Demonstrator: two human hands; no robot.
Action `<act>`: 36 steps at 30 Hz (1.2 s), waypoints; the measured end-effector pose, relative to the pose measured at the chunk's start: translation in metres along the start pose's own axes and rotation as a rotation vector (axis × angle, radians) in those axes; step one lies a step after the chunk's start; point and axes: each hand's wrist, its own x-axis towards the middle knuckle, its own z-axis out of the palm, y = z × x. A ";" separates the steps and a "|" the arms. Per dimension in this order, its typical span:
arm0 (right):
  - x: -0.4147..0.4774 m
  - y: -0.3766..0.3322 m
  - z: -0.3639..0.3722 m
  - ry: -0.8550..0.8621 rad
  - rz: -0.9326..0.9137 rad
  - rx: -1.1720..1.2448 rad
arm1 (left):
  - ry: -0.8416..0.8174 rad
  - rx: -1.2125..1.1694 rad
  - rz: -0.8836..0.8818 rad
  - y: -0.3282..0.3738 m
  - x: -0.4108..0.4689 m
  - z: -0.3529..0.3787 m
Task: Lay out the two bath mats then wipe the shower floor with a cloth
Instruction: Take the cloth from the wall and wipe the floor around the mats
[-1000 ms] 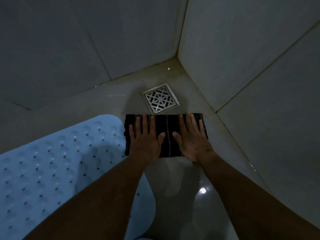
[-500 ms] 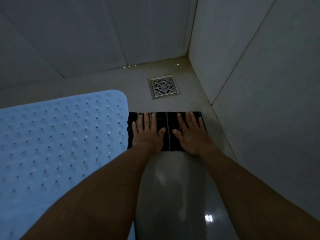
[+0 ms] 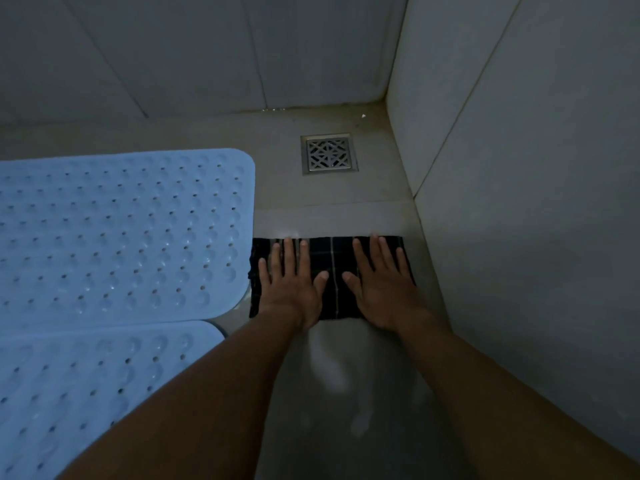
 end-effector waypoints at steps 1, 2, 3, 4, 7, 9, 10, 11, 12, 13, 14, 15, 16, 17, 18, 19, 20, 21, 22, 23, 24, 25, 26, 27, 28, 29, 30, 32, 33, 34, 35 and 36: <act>0.000 0.000 0.000 -0.001 -0.003 -0.007 | 0.010 -0.006 -0.003 -0.002 0.001 0.001; 0.000 0.000 0.000 0.006 -0.001 -0.021 | 0.021 -0.008 -0.002 -0.002 0.001 0.003; 0.000 0.000 0.001 0.014 0.000 -0.032 | 0.033 -0.010 0.004 -0.002 0.002 0.004; 0.000 0.000 0.001 0.015 0.001 -0.035 | 0.038 -0.019 0.013 -0.002 0.001 0.004; 0.001 -0.003 0.002 0.026 0.016 -0.060 | 0.069 -0.037 0.031 -0.003 0.002 0.005; 0.000 -0.008 0.003 0.013 0.040 -0.057 | 0.070 -0.058 0.022 -0.004 0.001 0.007; -0.003 -0.010 0.003 0.001 0.052 -0.048 | 0.060 -0.064 0.017 -0.004 -0.002 0.008; -0.008 -0.012 0.004 -0.009 0.065 -0.039 | 0.051 -0.063 0.020 -0.003 -0.005 0.010; -0.015 -0.014 0.004 -0.019 0.075 -0.029 | 0.040 -0.059 0.028 -0.003 -0.010 0.013; -0.023 -0.017 0.007 -0.026 0.079 -0.017 | 0.031 -0.052 0.037 -0.004 -0.017 0.016; -0.032 -0.022 0.010 -0.029 0.082 -0.008 | 0.026 -0.044 0.047 -0.007 -0.025 0.018; -0.043 -0.027 0.015 -0.031 0.089 -0.004 | 0.022 -0.041 0.057 -0.009 -0.033 0.021; -0.055 -0.031 0.020 -0.035 0.098 -0.002 | 0.014 -0.043 0.069 -0.011 -0.040 0.022; -0.066 -0.034 0.024 -0.040 0.108 0.005 | 0.004 -0.046 0.081 -0.011 -0.048 0.024; -0.076 -0.037 0.028 -0.042 0.118 0.014 | -0.004 -0.045 0.091 -0.013 -0.055 0.025; -0.083 -0.039 0.031 -0.044 0.125 0.022 | -0.009 -0.039 0.097 -0.015 -0.062 0.027; -0.090 -0.042 0.033 -0.048 0.135 0.033 | -0.015 -0.031 0.100 -0.018 -0.070 0.029; -0.096 -0.046 0.036 -0.056 0.144 0.041 | -0.025 -0.023 0.102 -0.021 -0.078 0.031; -0.102 -0.050 0.037 -0.063 0.148 0.046 | -0.038 -0.020 0.104 -0.024 -0.086 0.032; -0.107 -0.052 0.041 -0.059 0.151 0.050 | -0.044 -0.023 0.106 -0.026 -0.092 0.034; -0.109 -0.052 0.045 -0.030 0.151 0.047 | -0.034 -0.027 0.103 -0.027 -0.095 0.036; -0.110 -0.051 0.046 -0.002 0.149 0.033 | -0.019 -0.023 0.096 -0.026 -0.095 0.036; -0.109 -0.051 0.048 0.020 0.144 0.025 | -0.002 -0.024 0.088 -0.026 -0.093 0.037; -0.109 -0.050 0.050 0.032 0.137 0.023 | 0.013 -0.031 0.084 -0.026 -0.093 0.039; -0.109 -0.050 0.051 0.032 0.132 0.016 | 0.018 -0.036 0.077 -0.025 -0.095 0.040; -0.109 -0.051 0.051 0.040 0.133 0.005 | 0.027 -0.041 0.065 -0.024 -0.098 0.042; -0.109 -0.050 0.051 0.046 0.132 -0.001 | 0.032 -0.046 0.052 -0.022 -0.101 0.045; -0.113 -0.050 0.051 0.025 0.113 0.001 | 0.020 -0.063 0.037 -0.020 -0.112 0.050; -0.118 -0.049 0.053 0.016 0.098 -0.005 | 0.014 -0.063 0.032 -0.019 -0.120 0.052; -0.125 -0.049 0.055 0.014 0.090 -0.010 | 0.009 -0.060 0.031 -0.019 -0.128 0.055; -0.135 -0.049 0.059 0.011 0.089 -0.005 | 0.000 -0.061 0.031 -0.018 -0.137 0.059; -0.147 -0.049 0.061 0.009 0.090 0.008 | -0.012 -0.069 0.030 -0.018 -0.146 0.062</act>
